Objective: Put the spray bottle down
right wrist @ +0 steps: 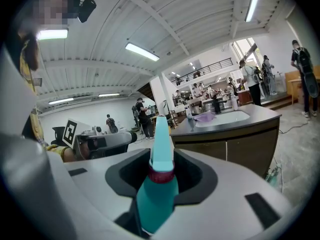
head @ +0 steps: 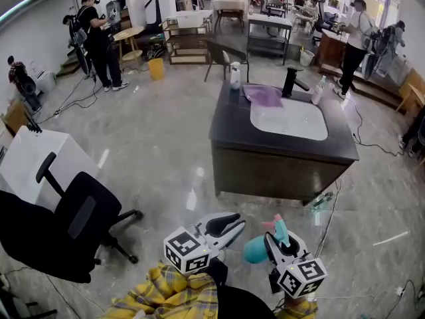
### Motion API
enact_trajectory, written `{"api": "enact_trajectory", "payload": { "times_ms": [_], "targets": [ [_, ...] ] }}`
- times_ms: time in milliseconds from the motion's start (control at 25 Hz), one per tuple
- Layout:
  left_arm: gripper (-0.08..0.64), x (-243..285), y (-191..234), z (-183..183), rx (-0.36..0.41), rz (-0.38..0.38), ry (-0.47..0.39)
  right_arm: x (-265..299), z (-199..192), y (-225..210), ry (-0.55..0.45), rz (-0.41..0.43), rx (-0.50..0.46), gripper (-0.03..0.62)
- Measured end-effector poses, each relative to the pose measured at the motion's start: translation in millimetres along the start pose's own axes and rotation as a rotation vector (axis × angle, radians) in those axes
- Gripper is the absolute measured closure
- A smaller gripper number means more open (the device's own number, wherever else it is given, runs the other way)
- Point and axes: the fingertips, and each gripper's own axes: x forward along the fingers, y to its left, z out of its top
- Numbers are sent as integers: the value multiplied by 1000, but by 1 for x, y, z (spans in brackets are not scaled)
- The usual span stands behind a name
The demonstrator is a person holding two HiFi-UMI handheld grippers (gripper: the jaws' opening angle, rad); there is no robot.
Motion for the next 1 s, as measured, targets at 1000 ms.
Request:
{"api": "enact_trajectory", "payload": {
  "times_ms": [1000],
  "targets": [
    [483, 19, 149, 47, -14, 7, -7, 153, 60, -17, 42, 14, -64, 456]
  ]
}}
